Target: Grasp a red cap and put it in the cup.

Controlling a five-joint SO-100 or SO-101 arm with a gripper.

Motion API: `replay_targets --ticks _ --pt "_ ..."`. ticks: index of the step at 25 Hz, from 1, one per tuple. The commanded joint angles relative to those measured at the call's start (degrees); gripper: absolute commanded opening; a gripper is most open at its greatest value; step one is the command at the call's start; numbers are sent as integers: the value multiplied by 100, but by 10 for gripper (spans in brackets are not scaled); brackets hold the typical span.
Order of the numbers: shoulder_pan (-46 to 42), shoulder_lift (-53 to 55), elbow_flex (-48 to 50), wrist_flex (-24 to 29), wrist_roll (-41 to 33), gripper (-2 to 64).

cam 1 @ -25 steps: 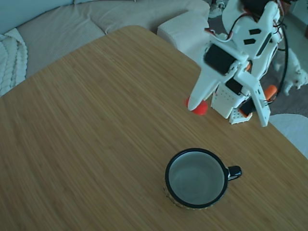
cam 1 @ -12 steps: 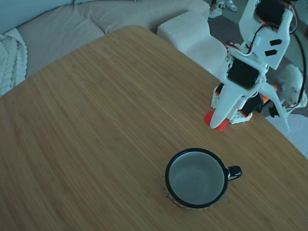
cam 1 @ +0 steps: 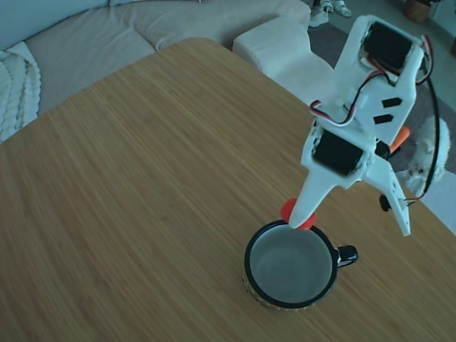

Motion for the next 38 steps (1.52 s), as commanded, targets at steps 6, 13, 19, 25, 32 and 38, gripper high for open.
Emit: replay_targets --ticks 6,13,19,25,32,38 --pt "-26 -659 -633 -158 26 1" --pt "-123 -1266 -1063 -158 26 1" --pt "-677 -1327 -1160 -167 167 3" --pt "-967 -1336 -1125 -167 246 3" --pt "-923 -1336 -1055 -167 281 2" --pt "-905 -1600 -1081 -158 325 1"
